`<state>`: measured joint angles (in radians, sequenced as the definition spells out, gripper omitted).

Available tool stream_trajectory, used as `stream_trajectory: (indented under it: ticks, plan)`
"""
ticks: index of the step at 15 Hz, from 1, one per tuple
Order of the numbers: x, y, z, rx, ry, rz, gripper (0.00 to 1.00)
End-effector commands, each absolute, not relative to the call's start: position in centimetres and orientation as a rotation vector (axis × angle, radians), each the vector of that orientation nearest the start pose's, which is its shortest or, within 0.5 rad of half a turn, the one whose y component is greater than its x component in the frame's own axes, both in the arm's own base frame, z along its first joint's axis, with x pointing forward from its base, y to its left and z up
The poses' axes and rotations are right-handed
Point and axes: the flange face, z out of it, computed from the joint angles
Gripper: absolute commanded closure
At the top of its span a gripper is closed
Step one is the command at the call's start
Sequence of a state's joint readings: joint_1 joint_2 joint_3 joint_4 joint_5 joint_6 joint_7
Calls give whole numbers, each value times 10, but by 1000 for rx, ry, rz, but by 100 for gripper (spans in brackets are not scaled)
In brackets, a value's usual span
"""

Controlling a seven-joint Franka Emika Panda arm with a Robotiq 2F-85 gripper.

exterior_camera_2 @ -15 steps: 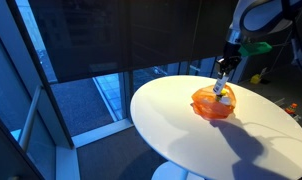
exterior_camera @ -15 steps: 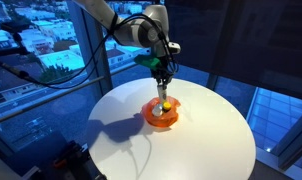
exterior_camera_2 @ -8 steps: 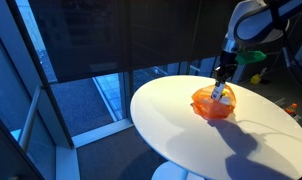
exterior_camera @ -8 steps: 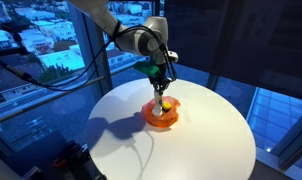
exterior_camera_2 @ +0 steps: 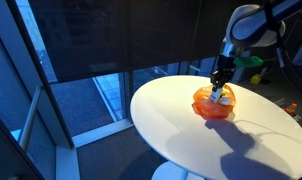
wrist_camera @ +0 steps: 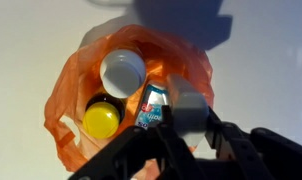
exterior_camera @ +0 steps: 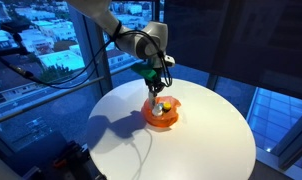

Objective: Put the white bottle in the orange plastic bag

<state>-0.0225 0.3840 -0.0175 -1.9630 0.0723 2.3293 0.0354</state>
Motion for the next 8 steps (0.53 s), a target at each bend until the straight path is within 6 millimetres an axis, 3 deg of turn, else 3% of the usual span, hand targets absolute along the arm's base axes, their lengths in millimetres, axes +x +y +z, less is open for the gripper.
stream_trajectory:
  ticks: [1,8]
  plan:
    - [609,-21,278,-3025,167,86,90]
    - [599,-16,255,-3013,160,180,90]
